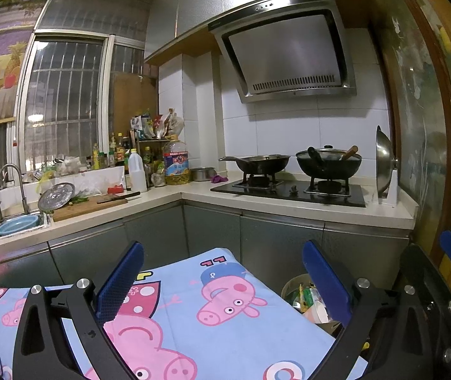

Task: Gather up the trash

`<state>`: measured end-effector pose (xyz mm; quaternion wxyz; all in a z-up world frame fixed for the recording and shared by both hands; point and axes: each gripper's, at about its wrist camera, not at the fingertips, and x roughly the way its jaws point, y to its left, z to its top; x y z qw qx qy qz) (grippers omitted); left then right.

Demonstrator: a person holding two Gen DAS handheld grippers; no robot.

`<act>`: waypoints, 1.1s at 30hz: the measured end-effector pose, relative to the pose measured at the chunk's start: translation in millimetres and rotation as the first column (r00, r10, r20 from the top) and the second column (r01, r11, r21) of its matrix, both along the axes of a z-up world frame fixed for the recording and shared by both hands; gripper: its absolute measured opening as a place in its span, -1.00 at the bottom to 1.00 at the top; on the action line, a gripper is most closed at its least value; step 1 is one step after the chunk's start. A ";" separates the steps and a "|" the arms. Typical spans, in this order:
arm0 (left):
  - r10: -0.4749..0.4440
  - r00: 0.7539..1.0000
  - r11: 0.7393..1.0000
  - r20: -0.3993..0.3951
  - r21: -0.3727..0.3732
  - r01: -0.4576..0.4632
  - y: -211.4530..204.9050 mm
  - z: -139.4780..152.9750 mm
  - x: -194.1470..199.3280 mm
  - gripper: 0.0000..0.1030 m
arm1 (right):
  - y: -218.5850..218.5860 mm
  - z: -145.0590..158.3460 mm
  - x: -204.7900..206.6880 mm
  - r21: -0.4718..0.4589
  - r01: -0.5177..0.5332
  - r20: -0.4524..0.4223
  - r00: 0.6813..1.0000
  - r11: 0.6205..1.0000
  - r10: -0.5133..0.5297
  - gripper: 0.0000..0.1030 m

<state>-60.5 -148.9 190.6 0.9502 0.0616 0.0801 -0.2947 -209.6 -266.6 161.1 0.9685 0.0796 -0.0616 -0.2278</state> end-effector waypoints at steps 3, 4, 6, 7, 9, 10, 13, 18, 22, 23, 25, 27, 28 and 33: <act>-0.001 1.000 1.000 -0.001 0.001 0.001 -0.5 0.1 -0.2 0.93 | -0.1 0.3 -0.2 0.000 0.000 0.001 1.000 1.000 0.000 0.88; -0.003 1.000 1.000 -0.002 0.003 0.003 -0.6 -0.2 0.3 0.93 | -0.5 0.9 -0.1 0.000 0.000 0.001 1.000 1.000 0.000 0.88; -0.003 1.000 1.000 0.000 0.004 0.003 -1.0 -0.2 0.7 0.93 | -0.5 0.5 -0.1 0.001 -0.001 0.001 1.000 1.000 0.001 0.88; -0.003 1.000 1.000 0.000 0.004 0.003 -1.0 -0.1 0.7 0.93 | -0.7 1.0 -0.1 0.001 0.000 0.001 1.000 1.000 0.000 0.88; -0.005 1.000 1.000 0.002 0.007 0.005 -1.3 -0.9 1.4 0.93 | -0.5 0.7 -0.2 0.002 -0.001 0.000 1.000 1.000 0.001 0.88; -0.006 1.000 1.000 0.001 0.007 0.006 -1.3 -1.0 1.3 0.93 | -0.3 0.6 -0.3 0.002 -0.001 0.000 1.000 1.000 0.001 0.88; -0.007 1.000 1.000 0.001 0.008 0.007 -1.6 -1.8 1.3 0.93 | -0.7 1.5 -0.4 0.001 0.001 0.000 1.000 1.000 -0.001 0.88; -0.007 1.000 1.000 0.002 0.008 0.007 -1.2 -1.9 1.5 0.93 | 0.5 -0.3 -0.2 0.004 -0.001 -0.001 1.000 1.000 0.001 0.88; -0.007 1.000 1.000 0.001 0.009 0.007 -1.2 -2.0 2.0 0.93 | 0.3 -0.2 -0.2 0.006 -0.001 -0.002 1.000 1.000 0.001 0.88; -0.007 1.000 1.000 0.001 0.009 0.007 -1.0 -2.1 2.0 0.93 | 0.4 -0.2 -0.4 0.006 -0.001 -0.002 1.000 1.000 0.001 0.88; -0.007 1.000 1.000 0.002 0.009 0.007 -1.4 -1.7 1.9 0.93 | 0.3 0.1 -0.4 0.007 -0.001 -0.003 1.000 1.000 0.001 0.88; -0.008 1.000 1.000 0.002 0.010 0.008 -1.2 -1.7 2.2 0.93 | -0.4 0.8 -0.6 0.005 0.000 -0.002 1.000 1.000 0.000 0.88; -0.010 1.000 1.000 0.001 0.009 0.010 -1.3 -1.6 2.2 0.93 | -0.4 0.9 -0.6 0.006 0.000 -0.002 1.000 1.000 0.000 0.88; -0.008 1.000 1.000 0.003 0.010 0.008 -1.4 -1.8 2.3 0.93 | -0.7 1.3 -0.8 0.007 -0.001 -0.002 1.000 1.000 0.001 0.88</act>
